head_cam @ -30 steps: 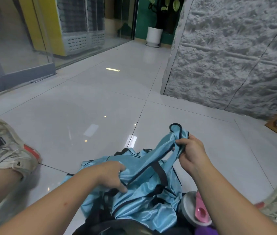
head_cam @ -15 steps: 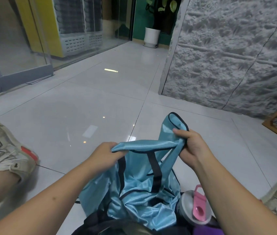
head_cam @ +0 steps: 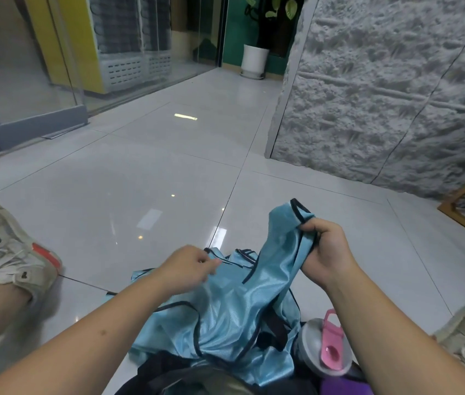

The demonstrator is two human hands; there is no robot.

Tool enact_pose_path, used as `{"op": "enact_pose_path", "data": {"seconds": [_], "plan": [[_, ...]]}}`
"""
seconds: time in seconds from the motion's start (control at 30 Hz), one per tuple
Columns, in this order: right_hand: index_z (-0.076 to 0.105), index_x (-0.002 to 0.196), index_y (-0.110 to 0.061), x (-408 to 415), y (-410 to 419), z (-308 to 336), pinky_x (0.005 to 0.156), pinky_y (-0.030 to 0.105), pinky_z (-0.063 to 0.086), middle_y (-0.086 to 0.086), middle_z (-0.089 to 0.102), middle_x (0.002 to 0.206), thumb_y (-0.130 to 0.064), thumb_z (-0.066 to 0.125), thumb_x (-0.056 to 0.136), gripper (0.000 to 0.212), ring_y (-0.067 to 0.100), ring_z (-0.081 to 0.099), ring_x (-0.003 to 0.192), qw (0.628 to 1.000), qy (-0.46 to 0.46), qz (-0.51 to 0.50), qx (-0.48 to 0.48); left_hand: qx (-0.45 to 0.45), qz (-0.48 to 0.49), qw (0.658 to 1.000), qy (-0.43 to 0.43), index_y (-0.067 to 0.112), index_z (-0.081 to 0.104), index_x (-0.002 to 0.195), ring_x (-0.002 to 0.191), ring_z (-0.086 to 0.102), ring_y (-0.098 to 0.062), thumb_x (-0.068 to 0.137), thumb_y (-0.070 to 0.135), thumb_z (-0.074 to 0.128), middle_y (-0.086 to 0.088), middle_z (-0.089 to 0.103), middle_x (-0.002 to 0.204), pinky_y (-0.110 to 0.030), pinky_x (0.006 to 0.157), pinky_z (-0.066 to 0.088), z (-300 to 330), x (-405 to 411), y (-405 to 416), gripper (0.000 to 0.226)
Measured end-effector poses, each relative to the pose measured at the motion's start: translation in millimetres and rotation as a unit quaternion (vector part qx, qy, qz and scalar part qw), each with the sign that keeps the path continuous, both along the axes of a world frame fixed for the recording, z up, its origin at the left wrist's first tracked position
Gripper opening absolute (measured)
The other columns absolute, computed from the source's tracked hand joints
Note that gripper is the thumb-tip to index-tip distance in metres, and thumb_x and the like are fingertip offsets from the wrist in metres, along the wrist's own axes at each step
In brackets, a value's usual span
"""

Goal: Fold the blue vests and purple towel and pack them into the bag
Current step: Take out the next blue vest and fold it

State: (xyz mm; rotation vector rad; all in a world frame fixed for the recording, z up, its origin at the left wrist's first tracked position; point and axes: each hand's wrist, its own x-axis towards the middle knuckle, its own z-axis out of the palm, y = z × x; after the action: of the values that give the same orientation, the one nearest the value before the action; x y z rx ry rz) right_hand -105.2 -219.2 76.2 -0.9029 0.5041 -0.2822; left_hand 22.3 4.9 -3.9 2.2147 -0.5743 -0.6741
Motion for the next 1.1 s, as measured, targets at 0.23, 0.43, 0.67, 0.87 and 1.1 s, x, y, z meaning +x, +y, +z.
{"op": "enact_pose_path", "data": {"seconds": [0.23,0.43,0.67,0.87,1.1], "plan": [[0.074,0.083,-0.006,-9.7,-2.3,3.5,0.069,0.033,0.051,0.010,0.063,0.077,0.003,0.061,0.070,0.021,0.023,0.058,0.066,0.996,-0.033,0.085,-0.013,0.112,0.009,0.993,-0.033,0.021,0.030,0.159,0.140,0.048,-0.027,0.093,0.055,0.065,-0.003,0.048,0.155,-0.036,0.113,0.039,-56.8,20.5,6.0,0.081],[0.075,0.089,-0.008,-6.1,-5.8,-1.6,0.060,0.031,0.049,0.009,0.060,0.074,0.007,0.057,0.067,0.032,0.021,0.054,0.061,0.995,-0.034,0.093,-0.033,0.061,0.117,0.991,-0.014,0.014,0.060,0.064,0.063,0.057,-0.019,0.086,0.058,0.073,0.003,0.058,0.062,-0.031,0.059,0.039,-63.6,11.8,-0.3,0.051],[0.071,0.072,-0.015,-11.2,-9.0,6.5,0.053,0.030,0.050,0.006,0.059,0.066,0.011,0.062,0.081,0.028,0.018,0.055,0.054,0.984,0.002,0.140,-0.114,-0.009,0.101,0.993,0.058,0.004,0.069,0.086,0.068,0.056,-0.021,0.081,0.010,0.080,-0.006,0.065,0.078,-0.027,0.063,0.042,-29.1,22.6,-0.7,0.013],[0.071,0.108,-0.010,-10.8,-7.6,10.9,0.057,0.031,0.052,0.006,0.070,0.077,0.003,0.068,0.091,0.021,0.017,0.064,0.059,0.982,0.033,0.088,-0.166,-0.241,0.108,0.958,0.112,0.013,0.064,0.098,0.077,0.061,-0.026,0.086,-0.017,0.063,-0.015,0.071,0.107,-0.036,0.068,0.048,1.1,20.0,8.8,0.033],[0.071,0.108,-0.008,-13.5,-7.2,12.8,0.057,0.030,0.052,0.007,0.071,0.076,0.002,0.073,0.088,0.022,0.019,0.065,0.057,0.974,0.067,0.065,-0.204,-0.267,0.068,0.935,0.223,0.027,0.071,0.126,0.090,0.064,-0.035,0.075,-0.030,0.041,-0.018,0.065,0.124,-0.035,0.063,0.055,-1.8,23.3,28.7,0.082]]}}
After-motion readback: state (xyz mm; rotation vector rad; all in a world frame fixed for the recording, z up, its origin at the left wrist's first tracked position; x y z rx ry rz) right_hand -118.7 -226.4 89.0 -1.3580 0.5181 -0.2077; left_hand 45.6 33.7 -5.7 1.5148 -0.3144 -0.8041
